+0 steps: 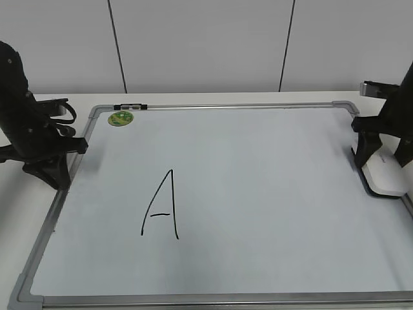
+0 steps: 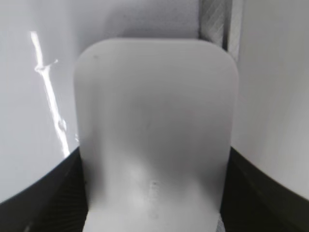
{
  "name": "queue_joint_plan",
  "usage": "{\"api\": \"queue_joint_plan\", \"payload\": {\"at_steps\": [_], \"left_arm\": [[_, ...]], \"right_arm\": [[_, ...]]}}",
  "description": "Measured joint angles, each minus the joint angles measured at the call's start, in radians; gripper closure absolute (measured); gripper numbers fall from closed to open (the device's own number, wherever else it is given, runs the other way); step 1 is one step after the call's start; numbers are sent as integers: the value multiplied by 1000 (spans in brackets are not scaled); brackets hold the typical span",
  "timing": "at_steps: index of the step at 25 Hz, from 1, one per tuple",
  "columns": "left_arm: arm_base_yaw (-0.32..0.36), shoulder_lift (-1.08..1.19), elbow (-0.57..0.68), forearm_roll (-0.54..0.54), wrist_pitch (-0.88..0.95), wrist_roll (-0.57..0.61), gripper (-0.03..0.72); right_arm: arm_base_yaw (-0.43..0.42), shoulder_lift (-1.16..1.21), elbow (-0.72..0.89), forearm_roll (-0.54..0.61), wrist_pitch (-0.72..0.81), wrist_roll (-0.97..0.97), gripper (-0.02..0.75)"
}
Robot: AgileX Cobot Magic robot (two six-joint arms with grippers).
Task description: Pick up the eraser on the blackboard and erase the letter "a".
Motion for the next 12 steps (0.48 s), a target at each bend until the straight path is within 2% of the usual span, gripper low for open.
{"api": "queue_joint_plan", "payload": {"at_steps": [12], "left_arm": [[0, 0, 0, 0, 0, 0, 632]], "right_arm": [[0, 6, -2, -2, 0, -58, 199]]}}
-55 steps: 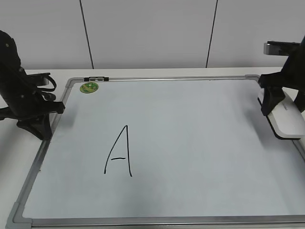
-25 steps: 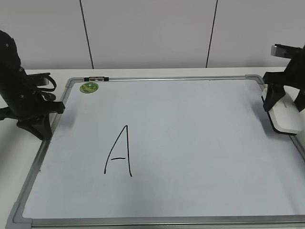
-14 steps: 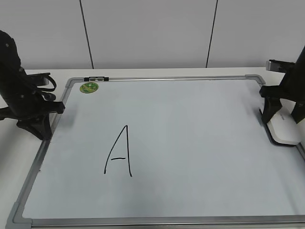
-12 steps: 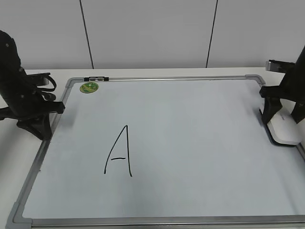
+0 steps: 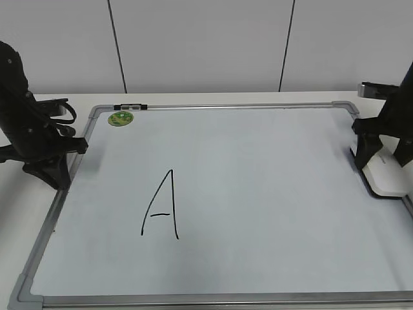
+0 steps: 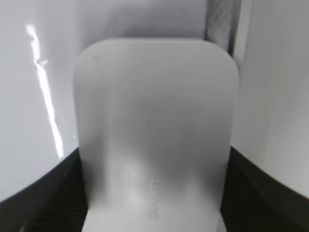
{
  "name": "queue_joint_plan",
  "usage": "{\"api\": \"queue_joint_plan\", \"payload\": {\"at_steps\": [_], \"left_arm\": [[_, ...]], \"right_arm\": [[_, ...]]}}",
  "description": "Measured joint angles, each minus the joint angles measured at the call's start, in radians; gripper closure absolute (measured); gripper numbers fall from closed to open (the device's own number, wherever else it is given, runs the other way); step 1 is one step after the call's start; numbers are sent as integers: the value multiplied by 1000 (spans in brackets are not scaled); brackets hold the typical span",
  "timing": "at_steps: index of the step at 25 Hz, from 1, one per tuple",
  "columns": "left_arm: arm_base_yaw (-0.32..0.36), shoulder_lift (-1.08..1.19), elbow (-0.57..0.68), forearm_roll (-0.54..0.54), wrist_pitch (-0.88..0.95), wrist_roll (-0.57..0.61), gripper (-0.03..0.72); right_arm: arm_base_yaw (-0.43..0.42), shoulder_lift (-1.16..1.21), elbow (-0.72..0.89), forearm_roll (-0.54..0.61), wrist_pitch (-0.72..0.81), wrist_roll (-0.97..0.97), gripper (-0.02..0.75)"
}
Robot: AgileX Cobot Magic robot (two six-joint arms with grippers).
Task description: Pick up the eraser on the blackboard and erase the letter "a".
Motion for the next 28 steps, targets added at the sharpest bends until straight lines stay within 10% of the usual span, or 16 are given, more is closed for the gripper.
{"api": "queue_joint_plan", "payload": {"at_steps": [23, 28], "left_arm": [[0, 0, -2, -4, 2, 0, 612], [0, 2, -28, 22, 36, 0, 447]], "right_arm": [[-1, -36, -130, -40, 2, 34, 78], [-1, -76, -132, -23, 4, 46, 78]]}}
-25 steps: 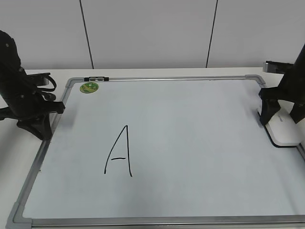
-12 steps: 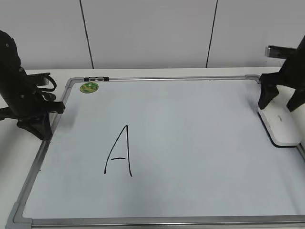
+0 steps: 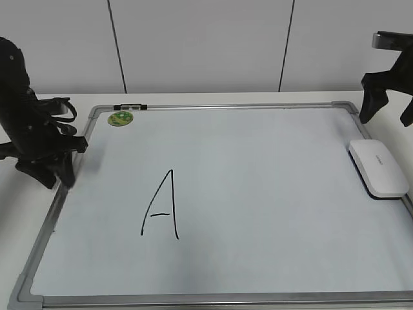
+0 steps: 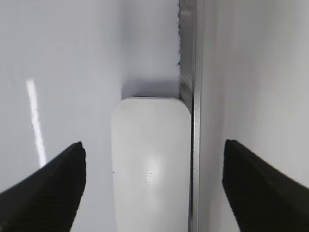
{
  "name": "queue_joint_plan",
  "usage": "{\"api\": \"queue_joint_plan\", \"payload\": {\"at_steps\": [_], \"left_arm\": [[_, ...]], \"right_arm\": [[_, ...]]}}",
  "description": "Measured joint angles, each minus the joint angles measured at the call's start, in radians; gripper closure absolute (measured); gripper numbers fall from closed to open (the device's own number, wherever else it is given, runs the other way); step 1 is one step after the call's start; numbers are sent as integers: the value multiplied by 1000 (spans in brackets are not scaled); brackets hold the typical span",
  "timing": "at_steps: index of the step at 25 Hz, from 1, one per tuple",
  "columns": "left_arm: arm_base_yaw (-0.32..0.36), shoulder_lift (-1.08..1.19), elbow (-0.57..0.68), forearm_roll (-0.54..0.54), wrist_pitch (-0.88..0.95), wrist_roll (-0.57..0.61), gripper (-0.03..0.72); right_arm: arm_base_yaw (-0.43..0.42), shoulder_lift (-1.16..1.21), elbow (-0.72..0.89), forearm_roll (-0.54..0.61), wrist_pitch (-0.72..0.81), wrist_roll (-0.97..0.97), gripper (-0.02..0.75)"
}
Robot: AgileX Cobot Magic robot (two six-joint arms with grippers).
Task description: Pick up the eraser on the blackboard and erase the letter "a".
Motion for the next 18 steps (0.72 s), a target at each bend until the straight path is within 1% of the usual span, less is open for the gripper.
{"api": "queue_joint_plan", "payload": {"at_steps": [2, 4, 5, 7, 11, 14, 18], "left_arm": [[0, -7, -17, 14, 9, 0, 321], [0, -28, -37, 32, 30, 0, 221], [0, -42, -47, 40, 37, 0, 181], [0, -72, -56, 47, 65, 0, 141], [0, -133, -57, 49, 137, 0, 123], [0, -173, -57, 56, 199, 0, 134], [0, -232, -57, 61, 214, 0, 156]], "right_arm": [[0, -16, 0, 4, 0, 0, 78], [0, -35, 0, 8, 2, 0, 80], [0, -44, 0, 9, 2, 2, 84], [0, -63, 0, 18, 2, 5, 92], [0, -117, 0, 56, 4, 32, 138], [0, -178, 0, 76, 6, 56, 173], [0, -270, 0, 110, 16, 77, 194]]}}
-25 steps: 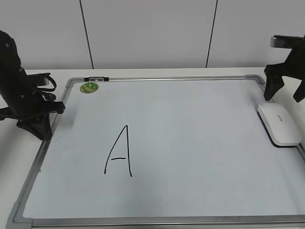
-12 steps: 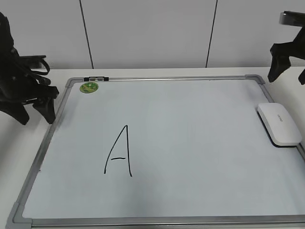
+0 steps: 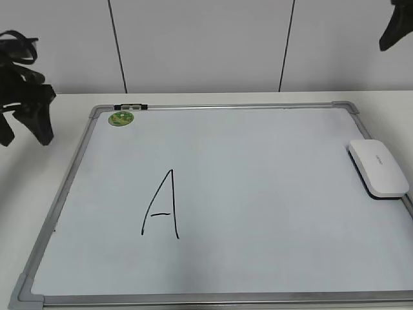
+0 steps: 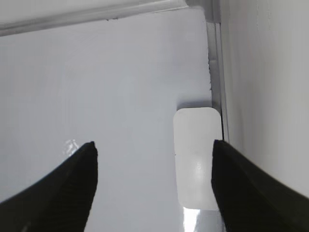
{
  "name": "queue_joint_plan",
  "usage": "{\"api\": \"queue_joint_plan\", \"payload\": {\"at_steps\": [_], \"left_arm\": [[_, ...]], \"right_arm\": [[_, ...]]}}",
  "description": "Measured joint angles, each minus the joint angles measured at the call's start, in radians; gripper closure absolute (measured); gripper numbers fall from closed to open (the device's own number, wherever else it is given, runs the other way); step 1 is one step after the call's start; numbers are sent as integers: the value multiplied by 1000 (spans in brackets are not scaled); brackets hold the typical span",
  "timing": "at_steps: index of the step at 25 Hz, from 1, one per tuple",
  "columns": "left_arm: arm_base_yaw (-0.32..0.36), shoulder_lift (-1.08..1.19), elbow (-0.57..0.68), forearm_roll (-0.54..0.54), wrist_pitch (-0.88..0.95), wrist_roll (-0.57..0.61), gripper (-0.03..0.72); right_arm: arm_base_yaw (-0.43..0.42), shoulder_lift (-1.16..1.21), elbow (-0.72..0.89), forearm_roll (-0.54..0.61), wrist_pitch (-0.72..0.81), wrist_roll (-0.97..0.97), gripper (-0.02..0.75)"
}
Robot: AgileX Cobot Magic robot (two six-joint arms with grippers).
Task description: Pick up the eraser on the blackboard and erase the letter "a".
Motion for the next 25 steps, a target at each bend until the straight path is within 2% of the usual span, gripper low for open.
{"api": "queue_joint_plan", "payload": {"at_steps": [8, 12, 17, 25], "left_arm": [[0, -229, 0, 43, 16, -14, 185], [0, -386, 42, 67, 18, -18, 193], [0, -636, 214, 111, 25, -28, 194], [-5, -1090, 573, 136, -23, -57, 194]], "right_arm": [[32, -138, 4, 12, 10, 24, 198], [130, -209, 60, -6, 11, 35, 198], [249, -346, 196, -125, 13, 93, 201], [263, -766, 494, -135, -2, 129, 202]]}}
